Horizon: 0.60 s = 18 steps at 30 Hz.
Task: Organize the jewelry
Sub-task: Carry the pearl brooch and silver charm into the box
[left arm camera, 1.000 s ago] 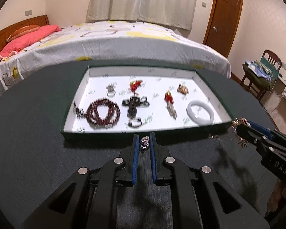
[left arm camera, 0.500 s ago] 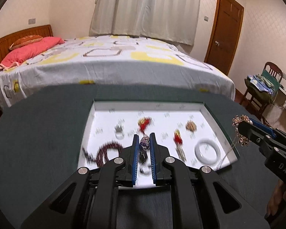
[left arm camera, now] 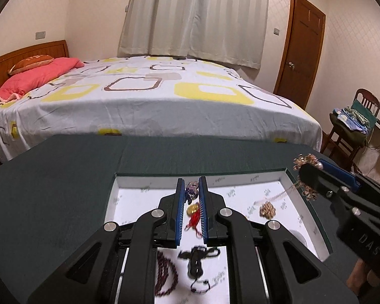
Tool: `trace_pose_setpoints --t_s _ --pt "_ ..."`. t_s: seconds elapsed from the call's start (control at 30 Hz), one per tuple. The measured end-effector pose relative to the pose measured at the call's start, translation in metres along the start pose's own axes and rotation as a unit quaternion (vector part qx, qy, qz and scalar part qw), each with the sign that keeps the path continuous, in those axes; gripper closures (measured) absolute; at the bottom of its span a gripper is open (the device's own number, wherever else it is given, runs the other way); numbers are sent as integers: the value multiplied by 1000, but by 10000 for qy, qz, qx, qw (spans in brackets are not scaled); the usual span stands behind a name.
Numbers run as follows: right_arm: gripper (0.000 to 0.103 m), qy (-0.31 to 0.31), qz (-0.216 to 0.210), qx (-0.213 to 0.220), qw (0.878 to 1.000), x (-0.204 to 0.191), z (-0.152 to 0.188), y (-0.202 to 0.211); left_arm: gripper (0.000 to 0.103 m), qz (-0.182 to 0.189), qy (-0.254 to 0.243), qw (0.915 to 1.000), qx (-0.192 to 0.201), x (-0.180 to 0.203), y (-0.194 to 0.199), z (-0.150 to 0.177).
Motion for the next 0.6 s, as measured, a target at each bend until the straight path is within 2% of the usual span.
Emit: trace_pose_setpoints --t_s 0.13,0.33,0.6 --pt "67 -23 2 -133 9999 2 3 -19 91 -65 -19 9999 -154 -1 -20 4" --pt "67 -103 52 -527 9985 6 24 -48 91 -246 -23 9983 -522 -8 -44 18" --pt "67 -152 63 -938 9955 7 44 -66 91 -416 1 9948 -931 -16 -63 31"
Point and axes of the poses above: each gripper's, at about its wrist camera, not at the fingertips, and y roughly against the way its jaws point, x to its right, z to its underside, the point moved 2 cm from there along -y, roughly the way its jaws point, and after that the axes turned 14 degrees about y, right-handed, at the moved point
